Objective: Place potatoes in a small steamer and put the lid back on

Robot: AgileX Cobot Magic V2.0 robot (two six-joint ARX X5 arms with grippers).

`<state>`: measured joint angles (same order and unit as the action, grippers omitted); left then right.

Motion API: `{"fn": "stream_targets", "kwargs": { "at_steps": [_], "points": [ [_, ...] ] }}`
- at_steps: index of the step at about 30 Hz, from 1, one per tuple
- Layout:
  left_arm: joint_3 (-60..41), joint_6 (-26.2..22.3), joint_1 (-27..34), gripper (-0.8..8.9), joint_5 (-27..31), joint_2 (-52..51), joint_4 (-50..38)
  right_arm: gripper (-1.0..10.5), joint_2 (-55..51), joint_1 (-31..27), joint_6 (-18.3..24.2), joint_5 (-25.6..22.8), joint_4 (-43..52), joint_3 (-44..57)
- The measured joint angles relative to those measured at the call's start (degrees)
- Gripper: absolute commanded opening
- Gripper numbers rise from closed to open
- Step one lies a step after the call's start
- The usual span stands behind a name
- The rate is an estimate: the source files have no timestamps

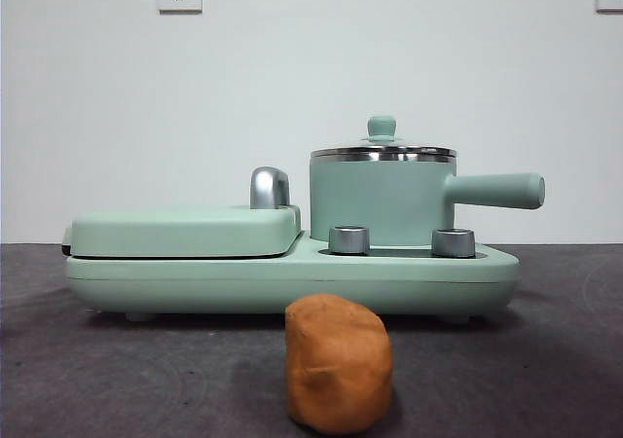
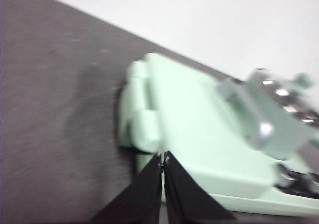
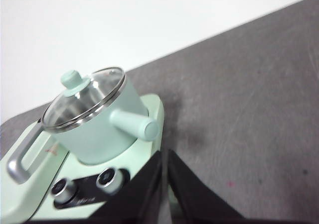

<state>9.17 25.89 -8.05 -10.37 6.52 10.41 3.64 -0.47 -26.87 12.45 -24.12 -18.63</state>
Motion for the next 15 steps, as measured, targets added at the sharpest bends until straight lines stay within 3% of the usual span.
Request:
{"fn": "stream_targets", "kwargs": {
  "at_steps": [7, 15],
  "points": [
    [9.9, -0.4, -2.1, 0.08, -8.0, 10.5, 5.3, 0.1, 8.9, 0.0, 2.9, 6.1, -8.4, -11.7],
    [25.7, -7.6, -5.8, 0.08, -14.4, 25.2, 10.9, 0.1, 20.3, 0.2, 9.7, 19.4, -13.0, -22.3]
  ]
}}
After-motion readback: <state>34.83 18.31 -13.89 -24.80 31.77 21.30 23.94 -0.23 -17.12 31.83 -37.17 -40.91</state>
